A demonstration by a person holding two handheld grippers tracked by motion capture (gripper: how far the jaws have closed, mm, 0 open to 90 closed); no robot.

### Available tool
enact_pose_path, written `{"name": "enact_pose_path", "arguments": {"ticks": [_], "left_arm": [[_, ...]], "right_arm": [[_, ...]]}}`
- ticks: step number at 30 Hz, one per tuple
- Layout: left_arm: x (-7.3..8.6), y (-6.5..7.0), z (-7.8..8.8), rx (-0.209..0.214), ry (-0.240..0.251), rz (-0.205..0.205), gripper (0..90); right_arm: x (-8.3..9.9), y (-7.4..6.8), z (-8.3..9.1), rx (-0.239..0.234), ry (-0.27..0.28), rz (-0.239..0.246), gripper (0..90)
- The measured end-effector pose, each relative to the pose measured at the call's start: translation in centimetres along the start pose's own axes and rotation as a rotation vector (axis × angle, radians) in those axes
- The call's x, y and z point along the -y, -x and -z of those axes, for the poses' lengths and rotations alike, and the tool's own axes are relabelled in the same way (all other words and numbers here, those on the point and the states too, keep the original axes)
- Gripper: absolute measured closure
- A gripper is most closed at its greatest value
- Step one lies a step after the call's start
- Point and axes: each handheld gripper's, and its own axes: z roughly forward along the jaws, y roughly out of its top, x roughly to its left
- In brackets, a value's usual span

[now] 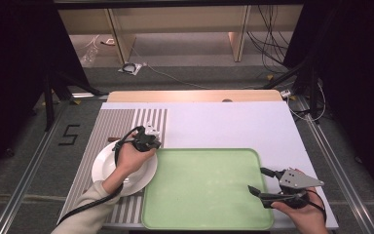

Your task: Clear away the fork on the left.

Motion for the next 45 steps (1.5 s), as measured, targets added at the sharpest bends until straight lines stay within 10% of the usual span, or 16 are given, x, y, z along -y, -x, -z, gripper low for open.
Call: {"name": "enact_pose_path", "arguments": {"ticks": [45], "left_arm": [[-4.0, -4.9, -5.4, -0.099, -0.125, 0.055, 89.8]], "right_arm": [[0.1, 0.1, -0.1, 0.001, -0.013, -0.002, 24.3]]}}
